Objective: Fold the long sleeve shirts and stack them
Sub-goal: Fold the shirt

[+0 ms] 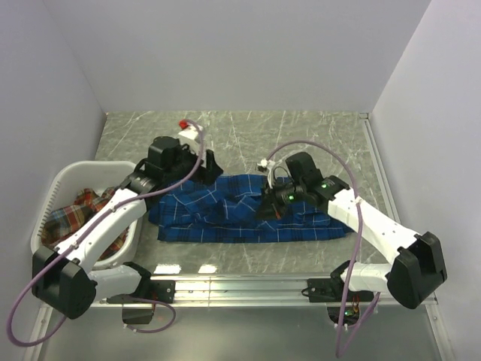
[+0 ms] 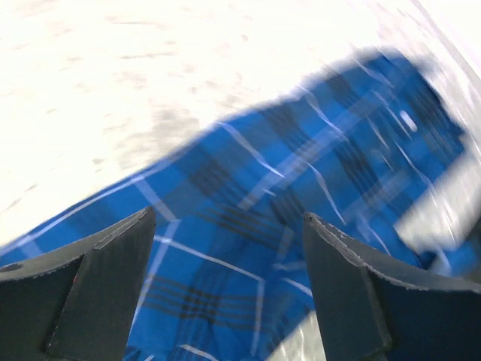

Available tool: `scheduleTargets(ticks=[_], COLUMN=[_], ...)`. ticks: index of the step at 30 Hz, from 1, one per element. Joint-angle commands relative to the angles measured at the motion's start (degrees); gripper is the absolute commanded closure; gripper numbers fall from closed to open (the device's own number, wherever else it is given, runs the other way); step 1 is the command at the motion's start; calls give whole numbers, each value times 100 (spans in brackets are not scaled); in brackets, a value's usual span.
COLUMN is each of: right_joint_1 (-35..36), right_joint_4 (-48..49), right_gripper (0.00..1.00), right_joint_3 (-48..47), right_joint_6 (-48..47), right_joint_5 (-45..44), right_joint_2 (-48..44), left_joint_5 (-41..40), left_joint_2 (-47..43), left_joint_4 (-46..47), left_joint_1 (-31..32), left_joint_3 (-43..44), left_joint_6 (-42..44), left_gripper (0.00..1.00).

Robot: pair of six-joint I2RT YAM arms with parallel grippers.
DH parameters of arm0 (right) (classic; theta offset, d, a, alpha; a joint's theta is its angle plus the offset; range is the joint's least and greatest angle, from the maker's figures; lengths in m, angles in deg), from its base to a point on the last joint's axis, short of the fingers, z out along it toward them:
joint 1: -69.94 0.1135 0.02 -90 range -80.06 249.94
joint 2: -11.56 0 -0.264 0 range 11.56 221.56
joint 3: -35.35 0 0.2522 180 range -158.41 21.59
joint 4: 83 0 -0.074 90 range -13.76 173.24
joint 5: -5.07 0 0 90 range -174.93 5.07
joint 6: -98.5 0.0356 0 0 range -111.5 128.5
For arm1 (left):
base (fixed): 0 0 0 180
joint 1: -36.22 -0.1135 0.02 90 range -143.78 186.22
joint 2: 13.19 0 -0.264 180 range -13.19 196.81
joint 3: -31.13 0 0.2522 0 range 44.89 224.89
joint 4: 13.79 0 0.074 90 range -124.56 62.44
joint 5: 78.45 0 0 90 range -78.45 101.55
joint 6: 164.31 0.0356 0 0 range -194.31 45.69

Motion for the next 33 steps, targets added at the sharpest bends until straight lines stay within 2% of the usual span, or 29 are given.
scheduleTargets(ticks=[1,3,4,7,8,9,11,12,14,15,17,18,22,27,33], right_joint_1=[86,130,165,183,183,148,-70,-228,-588,-1138,-1747,-2272,-3180,-3867,-4387], right_joint_4=[-726,-972,-1191,-1517,-1632,-1720,-1791,-1791,-1756,-1660,-1537,-1354,-904,-430,317], right_gripper=[93,80,64,43,40,34,28,24,23,21,21,23,26,27,28], right_joint_3=[214,232,214,13,-240,-391,-733,-822,-919,-876,-622,-508,151,469,654], right_joint_6=[209,209,209,454,603,735,1269,1472,2059,2246,2824,3002,3793,4471,4919], right_joint_5=[-76,55,56,-417,-689,-1457,-2225,-2891,-3493,-3773,-3908,-3978,-4643,-5024,-4823], right_joint_2=[14,163,199,199,173,164,59,24,-90,-143,-336,-407,-732,-619,-145], left_joint_5=[-1339,-1509,-1796,-2167,-2229,-2291,-2448,-2502,-2590,-2616,-2721,-2774,-2968,-2951,-2713], left_joint_2=[-137,12,65,355,539,636,890,979,1164,1190,1296,1331,1419,1419,1691], left_joint_4=[514,408,286,40,-40,-101,-303,-356,-479,-515,-541,-655,-937,-1052,-981], left_joint_1=[-274,-423,-450,-520,-529,-564,-582,-599,-617,-635,-652,-678,-810,-1047,-1083], left_joint_3=[-202,-246,-246,-185,-149,-106,9,44,123,123,115,115,80,-61,-184], left_joint_6=[-1051,-1436,-1552,-1957,-2053,-2237,-2457,-2511,-2599,-2608,-2660,-2695,-2827,-2915,-2986], left_gripper=[16,16,16,16,16,17,17,17,17,17,17,17,17,18,19])
